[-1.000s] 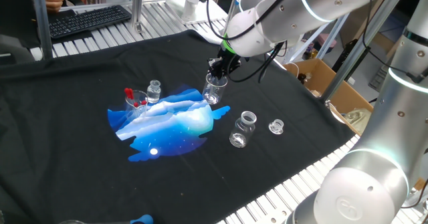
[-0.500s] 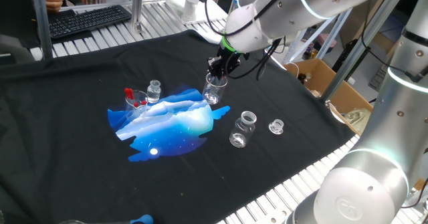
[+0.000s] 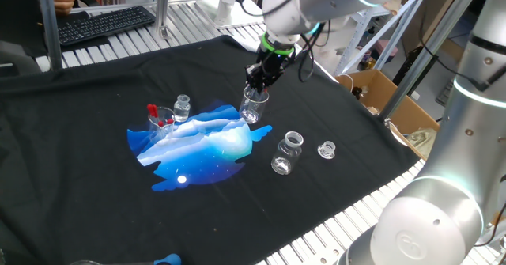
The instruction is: Transfer liquid using a dropper
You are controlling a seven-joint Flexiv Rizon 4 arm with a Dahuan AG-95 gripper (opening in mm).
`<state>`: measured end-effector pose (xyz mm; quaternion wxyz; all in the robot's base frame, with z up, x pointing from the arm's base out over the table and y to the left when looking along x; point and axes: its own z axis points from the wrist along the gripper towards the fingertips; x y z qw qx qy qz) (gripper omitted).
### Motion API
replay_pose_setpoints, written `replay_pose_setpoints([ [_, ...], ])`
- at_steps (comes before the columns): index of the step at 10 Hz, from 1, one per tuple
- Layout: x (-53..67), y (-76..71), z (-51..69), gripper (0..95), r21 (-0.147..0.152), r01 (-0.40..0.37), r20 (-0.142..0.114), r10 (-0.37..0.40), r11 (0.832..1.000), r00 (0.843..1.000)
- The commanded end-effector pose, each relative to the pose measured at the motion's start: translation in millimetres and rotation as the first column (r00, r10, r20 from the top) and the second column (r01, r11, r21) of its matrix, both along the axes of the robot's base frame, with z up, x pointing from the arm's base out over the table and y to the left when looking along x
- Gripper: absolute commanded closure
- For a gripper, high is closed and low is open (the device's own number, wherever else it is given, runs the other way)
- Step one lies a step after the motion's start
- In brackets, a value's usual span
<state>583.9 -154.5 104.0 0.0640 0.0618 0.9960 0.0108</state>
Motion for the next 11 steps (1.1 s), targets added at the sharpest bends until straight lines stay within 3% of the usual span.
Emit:
replay_pose_setpoints([
  [1, -4.8, -4.2, 5.8, 76.0, 0.012, 0.007, -0.013, -0.007, 1.0, 1.0],
  [3, -5.0, -7.5, 10.8, 76.0, 0.016, 0.01, -0.026, -0.01, 1.0, 1.0],
  [8, -2.6, -8.1, 16.3, 76.0, 0.038, 0.029, -0.108, -0.024, 0.999, 0.994],
  [10, -1.4, -8.2, 18.3, 76.0, 0.079, 0.041, -0.149, -0.029, 0.996, 0.988],
  [11, -1.0, -8.3, 18.9, 76.0, 0.085, 0.041, -0.16, -0.027, 0.996, 0.987],
])
